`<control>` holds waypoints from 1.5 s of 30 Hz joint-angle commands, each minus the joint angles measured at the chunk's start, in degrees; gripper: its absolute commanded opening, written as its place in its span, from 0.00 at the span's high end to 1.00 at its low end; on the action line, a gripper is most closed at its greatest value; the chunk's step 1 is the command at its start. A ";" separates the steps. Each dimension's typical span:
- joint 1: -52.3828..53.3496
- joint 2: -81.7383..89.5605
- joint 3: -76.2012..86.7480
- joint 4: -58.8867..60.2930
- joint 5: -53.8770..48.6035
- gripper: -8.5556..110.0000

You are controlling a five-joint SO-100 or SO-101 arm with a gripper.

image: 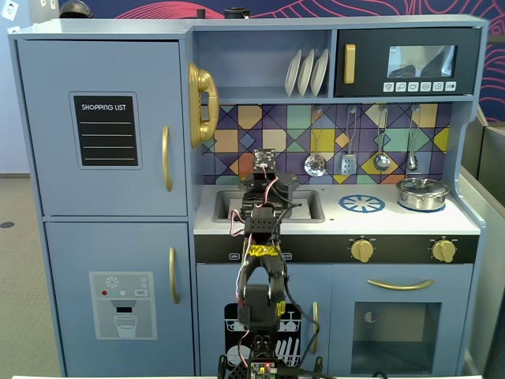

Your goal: Take off the lid from the gray recipient and place it on the counter

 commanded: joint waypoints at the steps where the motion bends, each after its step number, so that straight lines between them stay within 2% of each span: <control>1: 1.41 -4.66 -5.36 -3.25 0.09 0.79; 5: 1.85 -9.49 -6.42 -7.56 0.44 0.79; 31: -0.62 -30.94 -21.45 -12.13 0.97 0.82; 38: -1.76 -32.87 -22.15 -14.24 1.23 0.85; 42: -2.11 -33.93 -23.03 -15.82 0.70 0.93; 45: -2.11 -34.89 -24.96 -16.00 0.79 0.93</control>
